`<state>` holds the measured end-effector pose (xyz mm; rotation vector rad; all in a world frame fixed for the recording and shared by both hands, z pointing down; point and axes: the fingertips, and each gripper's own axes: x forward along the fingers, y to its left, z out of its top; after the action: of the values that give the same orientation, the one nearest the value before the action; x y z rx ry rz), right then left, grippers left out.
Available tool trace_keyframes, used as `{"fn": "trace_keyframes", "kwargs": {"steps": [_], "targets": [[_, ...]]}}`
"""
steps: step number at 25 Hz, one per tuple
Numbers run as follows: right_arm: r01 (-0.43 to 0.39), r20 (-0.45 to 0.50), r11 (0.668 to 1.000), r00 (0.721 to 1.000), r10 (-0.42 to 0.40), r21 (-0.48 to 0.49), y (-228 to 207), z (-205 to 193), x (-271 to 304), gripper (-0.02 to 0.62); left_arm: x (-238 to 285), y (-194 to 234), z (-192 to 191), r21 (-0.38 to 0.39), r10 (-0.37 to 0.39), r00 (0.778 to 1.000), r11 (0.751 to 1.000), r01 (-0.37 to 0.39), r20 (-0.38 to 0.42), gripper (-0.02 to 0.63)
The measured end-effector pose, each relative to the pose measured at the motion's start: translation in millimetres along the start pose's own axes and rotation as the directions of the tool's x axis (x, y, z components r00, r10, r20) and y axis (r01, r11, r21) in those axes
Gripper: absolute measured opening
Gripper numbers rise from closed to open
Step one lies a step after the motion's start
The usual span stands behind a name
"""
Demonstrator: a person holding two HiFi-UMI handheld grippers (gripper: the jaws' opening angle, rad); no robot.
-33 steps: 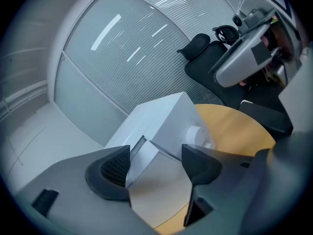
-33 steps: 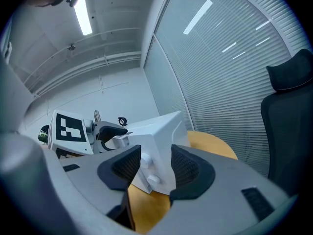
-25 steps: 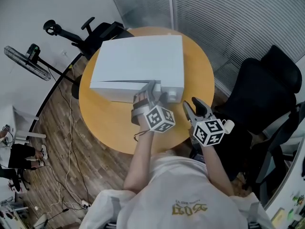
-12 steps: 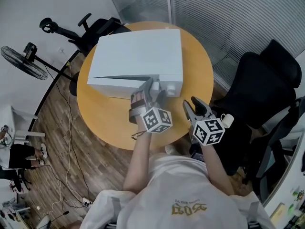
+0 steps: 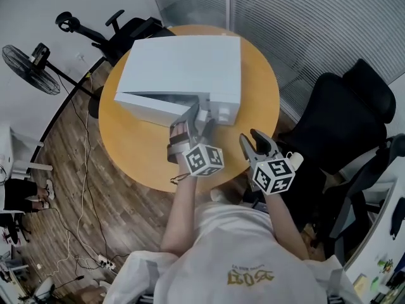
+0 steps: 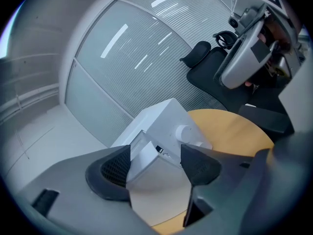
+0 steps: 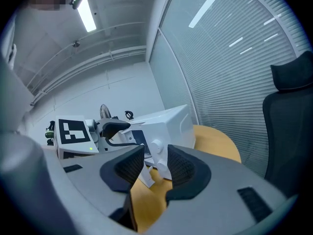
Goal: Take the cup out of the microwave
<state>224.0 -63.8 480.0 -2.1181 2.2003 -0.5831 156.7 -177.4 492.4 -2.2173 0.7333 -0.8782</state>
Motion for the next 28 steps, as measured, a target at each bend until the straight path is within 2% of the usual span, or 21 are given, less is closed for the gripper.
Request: {"fn": "trace_keyframes", "kwargs": {"steps": [4,10,16,23,28], "targets": [[-0.017,0.009,0.998,1.000,0.017,-0.065,2,9,-8,0.138,-5,-1,-3,-0.004,0.023,0.999,1.000,-0.023,-0.028,0.317],[-0.049,0.005,0.997,0.999,0.049,-0.065,-4,16,-12,0.135,-11,-4,-6,-0.022,0.056,0.997,0.998,-0.057,-0.060,0.308],[-0.094,-0.008,0.991,0.996,0.094,-0.099,1,17,-10,0.132,-20,-1,-12,-0.068,0.094,0.991,0.993,-0.101,-0.090,0.276],[-0.153,-0.033,0.981,0.988,0.150,-0.118,12,13,-12,0.129,-33,0,-18,-0.101,0.140,0.983,0.983,-0.152,-0.116,0.268],[-0.160,-0.046,0.980,0.987,0.155,-0.120,10,10,-15,0.127,-41,-1,-22,-0.113,0.164,0.977,0.977,-0.180,-0.138,0.268]]}}
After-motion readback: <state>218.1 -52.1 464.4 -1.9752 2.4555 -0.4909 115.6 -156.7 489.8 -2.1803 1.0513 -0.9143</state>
